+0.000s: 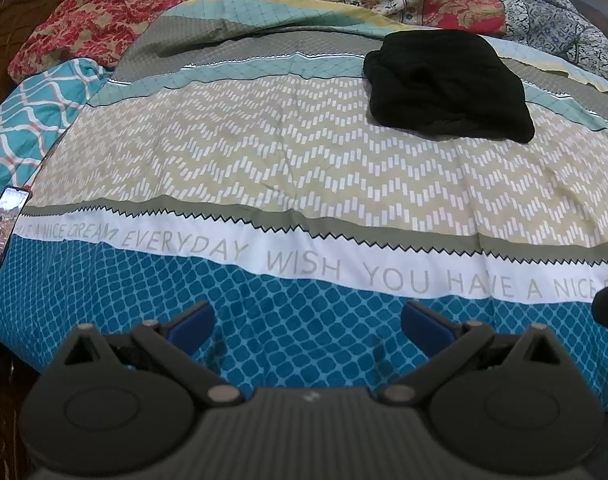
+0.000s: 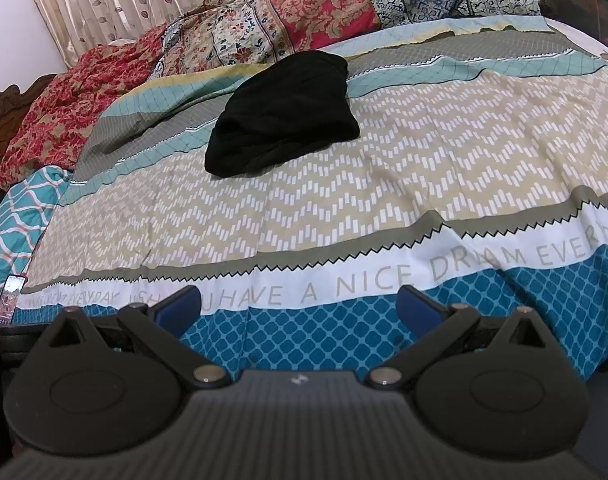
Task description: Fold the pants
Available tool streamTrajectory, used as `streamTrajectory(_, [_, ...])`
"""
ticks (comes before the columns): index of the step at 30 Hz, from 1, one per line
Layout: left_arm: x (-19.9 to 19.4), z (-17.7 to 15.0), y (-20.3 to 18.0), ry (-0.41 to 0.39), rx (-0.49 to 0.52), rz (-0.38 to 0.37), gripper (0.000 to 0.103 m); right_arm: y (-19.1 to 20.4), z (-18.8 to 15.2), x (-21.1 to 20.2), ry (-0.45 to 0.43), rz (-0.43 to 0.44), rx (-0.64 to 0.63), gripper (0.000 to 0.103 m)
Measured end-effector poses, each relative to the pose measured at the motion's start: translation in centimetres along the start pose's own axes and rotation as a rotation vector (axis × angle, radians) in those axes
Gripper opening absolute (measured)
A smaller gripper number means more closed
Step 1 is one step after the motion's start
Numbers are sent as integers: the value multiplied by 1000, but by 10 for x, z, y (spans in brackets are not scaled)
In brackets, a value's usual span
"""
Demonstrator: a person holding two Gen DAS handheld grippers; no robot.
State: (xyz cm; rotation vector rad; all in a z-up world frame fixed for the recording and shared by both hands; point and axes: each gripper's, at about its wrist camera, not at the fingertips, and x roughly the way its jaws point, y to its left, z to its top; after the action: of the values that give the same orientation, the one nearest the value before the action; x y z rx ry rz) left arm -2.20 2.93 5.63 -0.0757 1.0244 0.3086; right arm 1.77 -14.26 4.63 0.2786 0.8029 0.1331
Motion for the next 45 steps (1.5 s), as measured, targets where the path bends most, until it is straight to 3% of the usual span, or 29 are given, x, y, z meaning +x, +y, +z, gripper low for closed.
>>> streamTrajectory(19, [-9, 0, -2, -52, 18, -23, 103, 0, -1, 0, -1, 0, -1, 103])
streamTrajectory(28, [-27, 2, 1, -144, -7, -72, 103, 0, -1, -1, -2, -1, -2, 103])
streamTrajectory(34, [-45, 2, 5, -247, -42, -133, 103, 2, 0, -2, -12, -5, -10, 103])
streamTrajectory(45, [-48, 3, -2, -295, 6, -56, 103, 3, 1, -2, -15, -7, -12, 103])
